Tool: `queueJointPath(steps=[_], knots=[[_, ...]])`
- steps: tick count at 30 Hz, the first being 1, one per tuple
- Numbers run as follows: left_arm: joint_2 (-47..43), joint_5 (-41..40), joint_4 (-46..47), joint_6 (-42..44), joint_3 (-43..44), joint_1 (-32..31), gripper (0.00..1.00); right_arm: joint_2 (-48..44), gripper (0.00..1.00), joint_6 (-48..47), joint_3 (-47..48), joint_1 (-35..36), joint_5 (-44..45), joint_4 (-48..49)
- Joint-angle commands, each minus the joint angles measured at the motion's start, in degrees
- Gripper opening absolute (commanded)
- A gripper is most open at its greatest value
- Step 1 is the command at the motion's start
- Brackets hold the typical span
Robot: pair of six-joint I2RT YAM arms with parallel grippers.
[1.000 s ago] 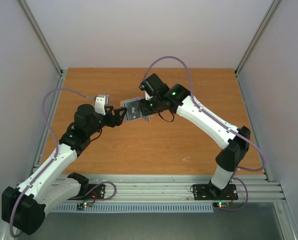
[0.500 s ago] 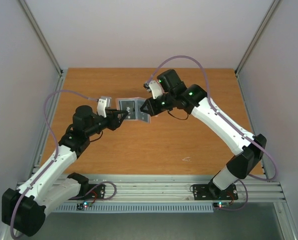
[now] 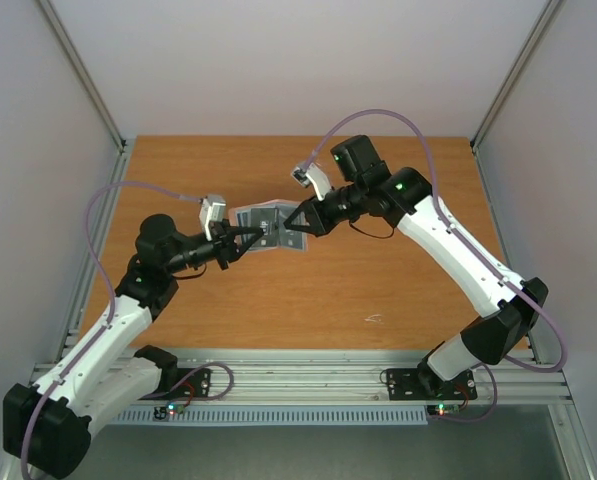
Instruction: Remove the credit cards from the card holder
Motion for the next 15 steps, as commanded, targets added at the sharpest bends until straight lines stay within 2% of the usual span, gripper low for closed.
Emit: queueJointPath(steps=[1,4,6,9,12,15], knots=[[-0.45,6.21,6.14,0.21,0.44,0.01,0.18,-1.70,0.01,-4.04,0.93,0.19,-7.76,-2.30],[-0.40,9.37,6.84,0.39,0.98,0.01,0.02,-1.98,0.01,-4.75,0.75,-0.76,-8.66,-2.65],[-0.47,10.40,6.69,0.32,1.39,0.01,0.00,-2.26,0.02,-4.89,0.58,-1.89,-9.32,-2.54],[-0.62,9.57,5.57,-0.09,2.14,0.01,0.00,-3.08,0.26,-4.28,-0.10,-3.96,-8.60,-1.62],[-0.55,0.20,-1.19,0.33,3.84,0.01,0.00,-4.49,0.43,-1.45,-0.96,-6.18,-5.64,0.31],[-0.58,-12.39,-9.03,-0.31,5.60,0.01,0.00,-6.63,0.48,2.32,-1.84,-7.26,-0.36,3.69]])
